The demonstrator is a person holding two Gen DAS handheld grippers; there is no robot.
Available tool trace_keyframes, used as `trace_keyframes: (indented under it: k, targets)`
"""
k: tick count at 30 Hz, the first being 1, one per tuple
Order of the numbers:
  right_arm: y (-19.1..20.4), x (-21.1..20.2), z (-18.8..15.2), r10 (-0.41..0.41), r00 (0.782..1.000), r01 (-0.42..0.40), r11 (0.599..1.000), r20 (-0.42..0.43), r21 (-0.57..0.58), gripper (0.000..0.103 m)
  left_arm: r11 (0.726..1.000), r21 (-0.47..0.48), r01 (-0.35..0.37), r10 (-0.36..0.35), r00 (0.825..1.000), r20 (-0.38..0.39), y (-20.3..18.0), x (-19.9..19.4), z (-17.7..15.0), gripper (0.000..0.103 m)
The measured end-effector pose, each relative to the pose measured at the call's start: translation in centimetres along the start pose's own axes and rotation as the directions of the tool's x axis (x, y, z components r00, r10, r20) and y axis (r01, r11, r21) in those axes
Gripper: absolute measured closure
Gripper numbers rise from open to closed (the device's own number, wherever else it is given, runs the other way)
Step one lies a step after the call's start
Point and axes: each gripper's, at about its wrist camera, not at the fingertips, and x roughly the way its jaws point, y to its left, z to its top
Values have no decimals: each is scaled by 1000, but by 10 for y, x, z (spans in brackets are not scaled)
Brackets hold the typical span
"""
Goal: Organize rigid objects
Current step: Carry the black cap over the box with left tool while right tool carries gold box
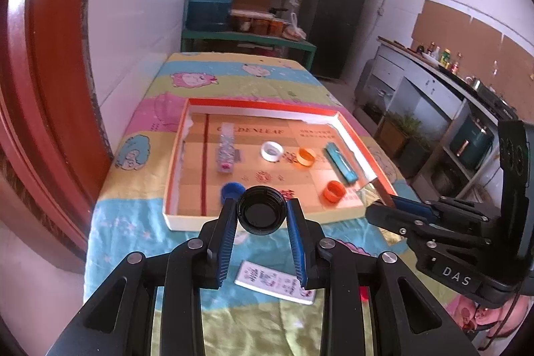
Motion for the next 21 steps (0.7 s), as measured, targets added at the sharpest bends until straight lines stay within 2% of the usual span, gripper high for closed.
trace_keyframes:
  k: [21]
  targets:
    - [-4,39,29,29,1000,-29,1000,-6,5,85,997,-40,-60,60,998,-15,31,48,27,72]
